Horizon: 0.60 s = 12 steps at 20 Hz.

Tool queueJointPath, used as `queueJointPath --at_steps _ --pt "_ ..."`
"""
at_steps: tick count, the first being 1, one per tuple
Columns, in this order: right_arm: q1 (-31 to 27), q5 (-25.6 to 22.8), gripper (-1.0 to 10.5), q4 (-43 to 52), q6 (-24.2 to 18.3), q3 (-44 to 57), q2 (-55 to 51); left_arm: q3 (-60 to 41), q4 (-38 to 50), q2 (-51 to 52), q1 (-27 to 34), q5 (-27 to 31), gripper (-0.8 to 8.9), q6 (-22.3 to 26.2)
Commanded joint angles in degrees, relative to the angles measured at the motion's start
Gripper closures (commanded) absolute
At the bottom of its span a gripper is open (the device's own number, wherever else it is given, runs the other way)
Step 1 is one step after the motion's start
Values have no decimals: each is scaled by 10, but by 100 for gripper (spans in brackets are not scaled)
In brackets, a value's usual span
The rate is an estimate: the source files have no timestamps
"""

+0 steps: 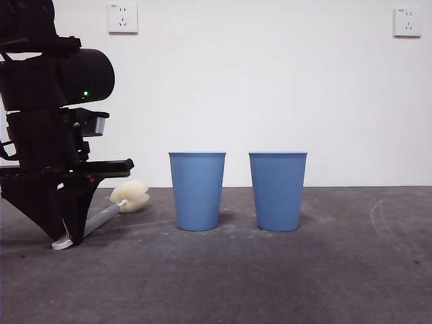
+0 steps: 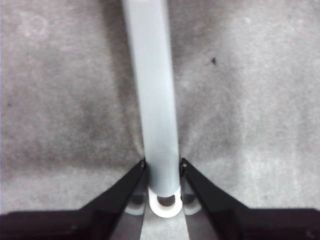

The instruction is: Pick up the cup brush,pick up the cup,insert the brush into the cup,clean the cup,put the cup brush back,put the cup back to the fixed position on the table

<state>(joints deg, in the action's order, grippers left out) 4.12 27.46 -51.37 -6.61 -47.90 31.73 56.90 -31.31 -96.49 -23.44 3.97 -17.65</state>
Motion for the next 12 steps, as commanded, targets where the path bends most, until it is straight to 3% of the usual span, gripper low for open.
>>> queueJointPath --at_steps 1,8,12 --pt "0 3 352 3 5 -3 0 -4 -5 -6 -5 7 822 1" --pt "0 3 351 8 6 -3 0 -4 -21 2 7 32 822 21" --pt "0 22 351 31 6 -3 0 -4 -22 69 27 31 822 54"
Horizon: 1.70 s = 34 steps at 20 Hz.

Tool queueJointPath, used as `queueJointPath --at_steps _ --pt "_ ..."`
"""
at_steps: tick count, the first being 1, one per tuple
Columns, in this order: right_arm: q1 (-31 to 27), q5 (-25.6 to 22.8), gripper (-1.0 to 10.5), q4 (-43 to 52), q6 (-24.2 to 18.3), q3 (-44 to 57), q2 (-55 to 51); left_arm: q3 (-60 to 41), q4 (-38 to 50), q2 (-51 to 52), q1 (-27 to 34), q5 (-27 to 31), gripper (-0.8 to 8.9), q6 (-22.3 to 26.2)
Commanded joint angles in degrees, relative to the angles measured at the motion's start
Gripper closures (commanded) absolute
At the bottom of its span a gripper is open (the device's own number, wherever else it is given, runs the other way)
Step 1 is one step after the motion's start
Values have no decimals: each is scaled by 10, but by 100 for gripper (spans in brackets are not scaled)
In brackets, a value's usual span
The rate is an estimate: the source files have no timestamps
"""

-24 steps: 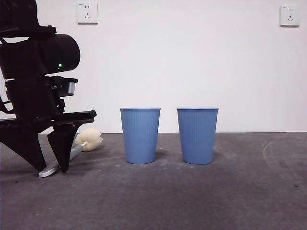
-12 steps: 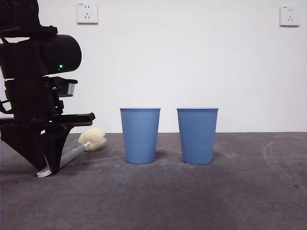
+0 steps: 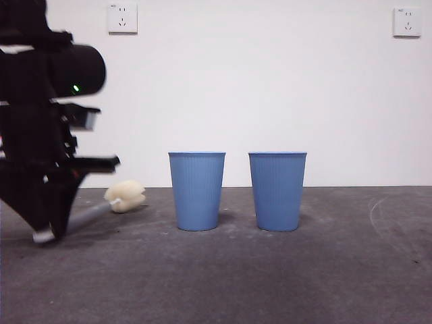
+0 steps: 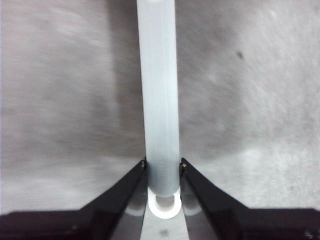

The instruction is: Pick up the cup brush,pick up the cup,insert the brush into the cup,clean the cup,put the cup brush back,put the cup back to the fixed position on the table

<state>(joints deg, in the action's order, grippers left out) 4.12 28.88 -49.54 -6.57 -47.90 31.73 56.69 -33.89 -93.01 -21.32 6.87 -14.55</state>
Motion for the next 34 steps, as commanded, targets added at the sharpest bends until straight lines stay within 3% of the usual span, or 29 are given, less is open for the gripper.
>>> queueJointPath --at_steps 1,6,10,12,15,19,23,28,34 --pt "0 12 351 20 6 -3 0 -2 5 61 11 2 822 34" --pt "0 27 351 64 10 -3 0 -2 -9 231 20 -93 822 51" --pt "1 27 352 122 15 6 18 -2 -42 368 9 -134 822 47" --pt "2 47 352 182 50 39 31 -2 -85 426 6 -134 822 55" --pt "23 38 352 259 82 108 46 -2 -151 495 6 -134 822 71" --pt "85 -36 353 388 131 185 73 -2 -207 553 6 -134 822 73" --pt "171 -163 352 496 129 230 147 -2 -252 573 6 -134 822 74" --pt "228 -258 352 667 103 263 284 -2 -272 581 6 -133 822 85" --pt "229 -263 353 860 93 264 456 -2 -282 581 7 -133 822 91"
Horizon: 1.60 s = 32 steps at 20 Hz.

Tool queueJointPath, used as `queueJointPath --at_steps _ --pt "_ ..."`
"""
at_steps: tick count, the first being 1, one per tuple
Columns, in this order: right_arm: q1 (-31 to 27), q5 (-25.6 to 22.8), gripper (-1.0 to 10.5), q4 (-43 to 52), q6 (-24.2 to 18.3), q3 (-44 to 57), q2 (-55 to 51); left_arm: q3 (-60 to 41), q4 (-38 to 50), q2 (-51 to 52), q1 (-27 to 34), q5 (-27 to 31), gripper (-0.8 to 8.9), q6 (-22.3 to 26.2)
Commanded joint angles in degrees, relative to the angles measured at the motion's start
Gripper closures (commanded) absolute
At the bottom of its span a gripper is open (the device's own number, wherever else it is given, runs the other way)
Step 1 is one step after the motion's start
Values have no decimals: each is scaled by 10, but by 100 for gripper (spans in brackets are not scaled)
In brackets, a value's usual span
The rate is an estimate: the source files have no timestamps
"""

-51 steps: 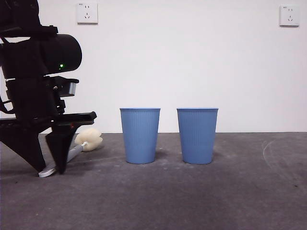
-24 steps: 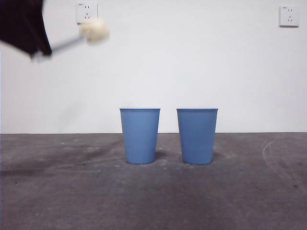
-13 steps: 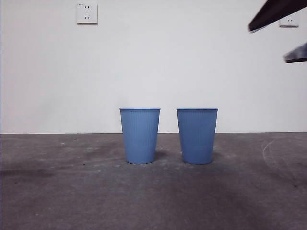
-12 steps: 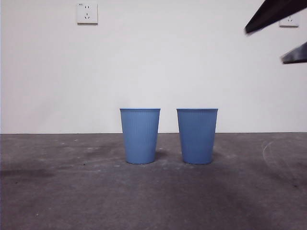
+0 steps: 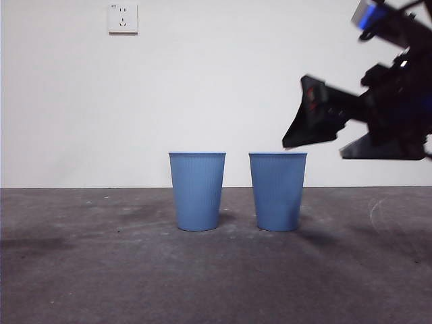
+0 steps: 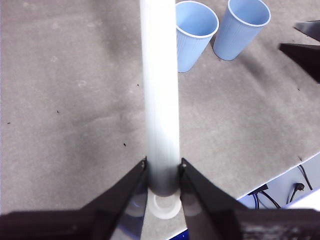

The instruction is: Pick up the cup brush,pick up the cup,insert the brush into the cup,clean the cup,put the cup brush back,put the cup back to the fixed position on the table

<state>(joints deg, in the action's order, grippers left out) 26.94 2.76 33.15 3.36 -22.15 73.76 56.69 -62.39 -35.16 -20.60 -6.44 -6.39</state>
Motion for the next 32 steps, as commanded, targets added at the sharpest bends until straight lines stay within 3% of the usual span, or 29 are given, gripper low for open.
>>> queueJointPath --at_steps 1,13,30,32 --pt "1 -2 353 55 -7 7 58 -2 3 2 -1 0 822 11" --pt "0 -26 353 327 -10 0 277 -2 3 2 -1 5 822 14" --pt "1 -23 389 337 -19 -104 397 -2 4 2 -1 20 822 20" --pt "1 -27 518 337 -20 -104 397 -2 5 2 -1 20 822 20"
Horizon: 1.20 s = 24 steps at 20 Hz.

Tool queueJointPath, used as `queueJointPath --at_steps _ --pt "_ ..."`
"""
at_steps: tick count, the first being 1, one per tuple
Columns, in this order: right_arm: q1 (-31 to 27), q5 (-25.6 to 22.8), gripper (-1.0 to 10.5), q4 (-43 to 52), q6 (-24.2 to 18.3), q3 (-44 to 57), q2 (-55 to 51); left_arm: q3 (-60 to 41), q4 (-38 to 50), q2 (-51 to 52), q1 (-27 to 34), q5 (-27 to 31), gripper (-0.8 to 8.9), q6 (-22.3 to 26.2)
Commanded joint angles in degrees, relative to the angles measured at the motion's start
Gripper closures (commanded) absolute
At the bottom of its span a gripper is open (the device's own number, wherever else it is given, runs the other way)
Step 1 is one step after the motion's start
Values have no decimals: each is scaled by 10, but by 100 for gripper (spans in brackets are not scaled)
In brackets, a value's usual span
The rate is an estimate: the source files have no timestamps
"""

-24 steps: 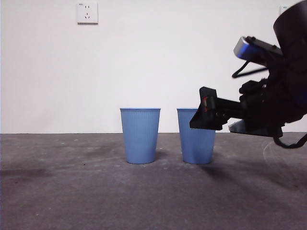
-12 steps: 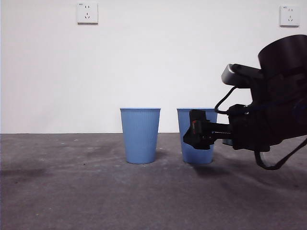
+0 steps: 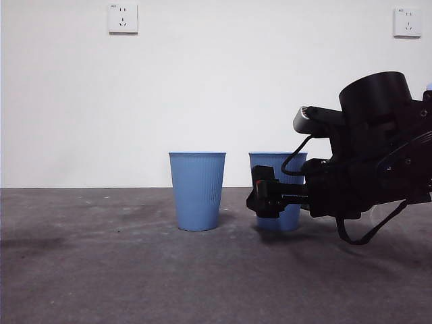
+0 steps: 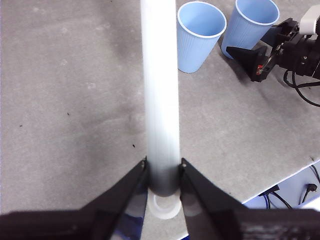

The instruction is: Pick up the cup brush,pick up the cup,insert the brush into the cup,clean the cup,put the cup brush back,put the cup back to the fixed position on the table

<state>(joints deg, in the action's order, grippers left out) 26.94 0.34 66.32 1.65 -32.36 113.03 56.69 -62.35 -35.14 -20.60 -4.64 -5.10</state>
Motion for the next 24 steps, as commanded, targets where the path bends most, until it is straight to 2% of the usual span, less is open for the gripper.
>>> queueJointPath --at_steps 1,3,5,7,11,14,17,19,24 --pt "1 -3 576 5 -4 -2 4 -2 5 2 -1 2 822 7" --pt "1 -10 581 5 -3 -3 4 -2 4 2 -1 2 822 7" --pt "1 -12 691 5 -4 -3 4 -2 3 2 -1 2 822 7" --pt "1 -12 711 4 -3 -3 4 -2 3 2 -1 2 822 7" --pt "1 2 959 -8 -4 -3 4 -2 2 2 -1 2 822 18" --pt "1 12 962 -32 3 -3 -4 -2 -7 1 -1 2 822 40" --pt "1 27 962 -94 7 -3 -48 -2 -23 -3 -1 10 822 57" --pt "1 27 962 -156 -7 -3 -99 -2 -23 -3 -1 32 822 74" --pt "1 29 962 -425 -38 -3 -275 -2 -28 -18 -1 26 822 142"
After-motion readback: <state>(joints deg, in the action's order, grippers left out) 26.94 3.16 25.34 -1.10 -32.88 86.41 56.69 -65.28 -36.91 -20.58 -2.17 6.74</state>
